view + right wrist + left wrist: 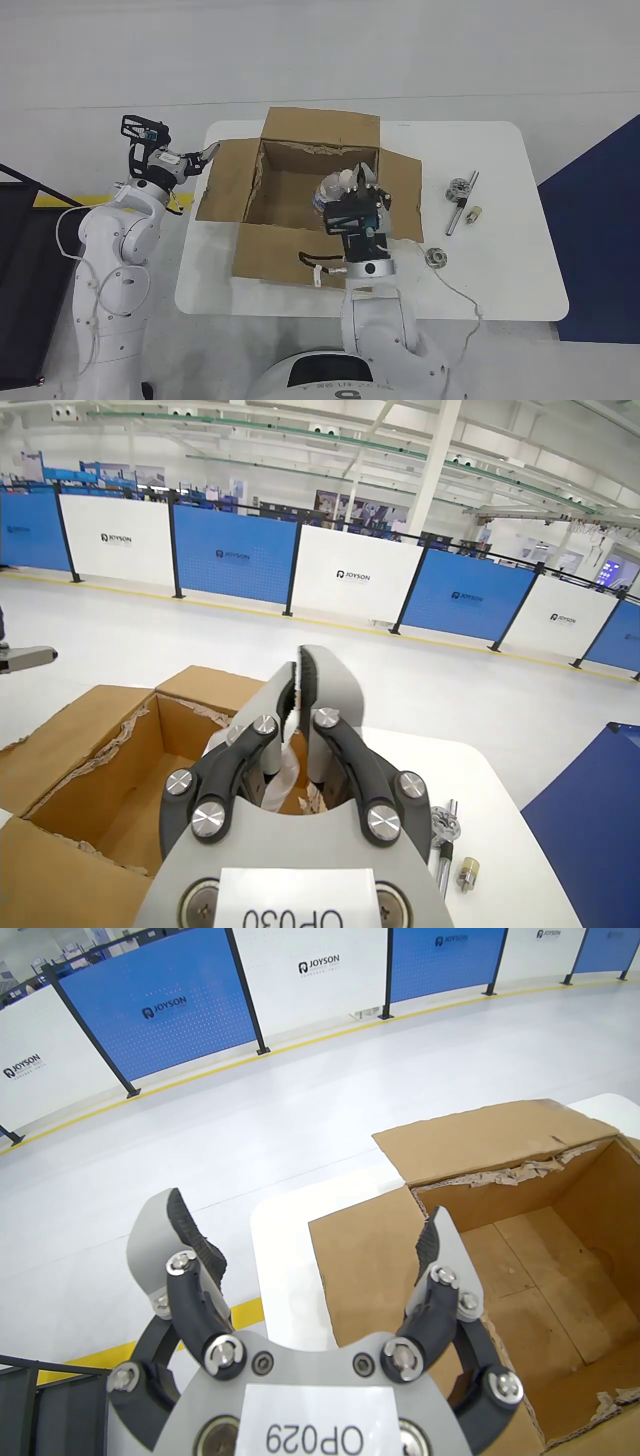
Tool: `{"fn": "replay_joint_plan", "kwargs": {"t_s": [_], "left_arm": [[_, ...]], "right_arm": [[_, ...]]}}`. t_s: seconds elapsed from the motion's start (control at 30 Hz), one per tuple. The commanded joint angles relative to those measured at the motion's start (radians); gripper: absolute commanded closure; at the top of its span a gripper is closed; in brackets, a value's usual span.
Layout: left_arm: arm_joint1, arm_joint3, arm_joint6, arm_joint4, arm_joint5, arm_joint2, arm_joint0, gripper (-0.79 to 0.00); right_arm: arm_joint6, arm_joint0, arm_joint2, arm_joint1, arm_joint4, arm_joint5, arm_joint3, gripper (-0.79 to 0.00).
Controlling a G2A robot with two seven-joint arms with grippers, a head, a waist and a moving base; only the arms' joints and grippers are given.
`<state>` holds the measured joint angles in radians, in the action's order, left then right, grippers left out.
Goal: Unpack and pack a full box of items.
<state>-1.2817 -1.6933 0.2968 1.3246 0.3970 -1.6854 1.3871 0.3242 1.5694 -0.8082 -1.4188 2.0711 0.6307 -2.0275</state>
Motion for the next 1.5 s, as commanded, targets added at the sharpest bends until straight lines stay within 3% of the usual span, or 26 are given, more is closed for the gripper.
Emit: {"fn": "replay_joint_plan", "kwargs": {"t_s": [0.0,0.1,0.23,0.4,0.53,0.57,0.63,0.73,0.83,0.93,0.97,1.0,1.23,1.37,1.47], "left_arm": [[0.0,0.0,0.0,0.0,0.0,0.0,0.0,-0.785],[0.0,0.0,0.0,0.0,0.0,0.0,0.0,-0.785],[0.0,0.0,0.0,0.0,0.0,0.0,0.0,-0.785],[0.0,0.0,0.0,0.0,0.0,0.0,0.0,-0.785],[0.0,0.0,0.0,0.0,0.0,0.0,0.0,-0.785],[0.0,0.0,0.0,0.0,0.0,0.0,0.0,-0.785],[0.0,0.0,0.0,0.0,0.0,0.0,0.0,-0.785],[0.0,0.0,0.0,0.0,0.0,0.0,0.0,-0.785],[0.0,0.0,0.0,0.0,0.0,0.0,0.0,-0.785],[0.0,0.0,0.0,0.0,0.0,0.0,0.0,-0.785],[0.0,0.0,0.0,0.0,0.0,0.0,0.0,-0.785],[0.0,0.0,0.0,0.0,0.0,0.0,0.0,-0.785],[0.0,0.0,0.0,0.0,0.0,0.0,0.0,-0.785],[0.0,0.0,0.0,0.0,0.0,0.0,0.0,-0.785],[0.0,0.0,0.0,0.0,0.0,0.0,0.0,-0.785]], "right_arm": [[0.078,-0.04,0.033,-0.015,0.044,0.044,0.072,0.0],[0.157,-0.085,0.063,-0.04,0.08,0.08,0.138,0.0],[0.161,-0.095,0.068,-0.05,0.054,0.09,0.11,0.0],[0.062,-0.009,0.003,0.001,-0.03,0.049,-0.046,0.0],[-0.074,0.23,-0.132,0.076,-0.182,-0.042,-0.279,0.0],[-0.116,0.308,-0.179,0.091,-0.205,-0.065,-0.323,-0.055],[-0.251,0.44,-0.257,0.107,-0.285,-0.062,-0.323,-0.16],[-0.395,0.597,-0.435,0.13,-0.486,-0.161,-0.323,-0.185],[-0.441,0.727,-0.635,0.146,-0.655,-0.291,-0.321,-0.209],[-0.459,0.775,-0.778,0.152,-0.82,-0.391,-0.283,-0.332],[-0.457,0.777,-0.81,0.152,-0.871,-0.415,-0.26,-0.456],[-0.453,0.774,-0.832,0.153,-0.913,-0.444,-0.246,-0.785],[-0.435,0.765,-0.827,0.153,-0.904,-0.446,-0.232,-0.785],[-0.241,0.649,-0.754,0.16,-0.752,-0.494,-0.106,-0.785],[-0.088,0.582,-0.727,0.166,-0.64,-0.534,-0.033,-0.56]]}}
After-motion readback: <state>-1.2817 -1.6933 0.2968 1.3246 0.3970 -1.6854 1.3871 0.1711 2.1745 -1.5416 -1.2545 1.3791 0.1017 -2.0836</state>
